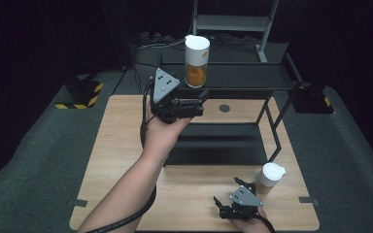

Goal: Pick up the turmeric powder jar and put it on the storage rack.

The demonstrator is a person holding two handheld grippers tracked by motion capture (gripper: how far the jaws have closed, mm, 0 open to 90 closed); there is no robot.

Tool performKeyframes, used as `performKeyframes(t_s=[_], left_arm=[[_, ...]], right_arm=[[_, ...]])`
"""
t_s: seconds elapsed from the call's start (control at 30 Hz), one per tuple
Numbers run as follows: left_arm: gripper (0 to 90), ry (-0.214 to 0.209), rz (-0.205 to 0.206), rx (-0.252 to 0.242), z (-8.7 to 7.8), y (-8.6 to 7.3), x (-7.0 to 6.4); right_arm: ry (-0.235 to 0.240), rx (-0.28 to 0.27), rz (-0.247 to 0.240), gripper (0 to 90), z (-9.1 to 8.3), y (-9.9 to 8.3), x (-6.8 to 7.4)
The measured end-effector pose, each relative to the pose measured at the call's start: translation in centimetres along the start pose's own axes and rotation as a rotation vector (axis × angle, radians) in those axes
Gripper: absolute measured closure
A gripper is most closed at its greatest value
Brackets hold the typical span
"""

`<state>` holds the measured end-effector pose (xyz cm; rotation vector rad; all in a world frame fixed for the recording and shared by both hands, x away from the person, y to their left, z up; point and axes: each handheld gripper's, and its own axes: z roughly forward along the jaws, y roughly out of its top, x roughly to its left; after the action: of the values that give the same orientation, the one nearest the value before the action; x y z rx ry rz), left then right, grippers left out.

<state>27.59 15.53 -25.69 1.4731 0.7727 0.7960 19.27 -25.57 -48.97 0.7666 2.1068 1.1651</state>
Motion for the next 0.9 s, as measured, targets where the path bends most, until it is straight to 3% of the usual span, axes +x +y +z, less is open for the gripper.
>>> performKeyframes(t_s=[0.6, 0.9], left_arm=[[0.3, -0.015, 0.019, 0.020, -1.7, -1.8, 0.0], [0.3, -0.024, 0.028, 0.041, -3.0, -4.0, -0.1]], right_arm=[[0.002, 0.000, -0.005, 1.0, 0.0, 0.0, 0.0], [0.002, 0.002, -0.008, 1.0, 0.0, 0.0, 0.0]])
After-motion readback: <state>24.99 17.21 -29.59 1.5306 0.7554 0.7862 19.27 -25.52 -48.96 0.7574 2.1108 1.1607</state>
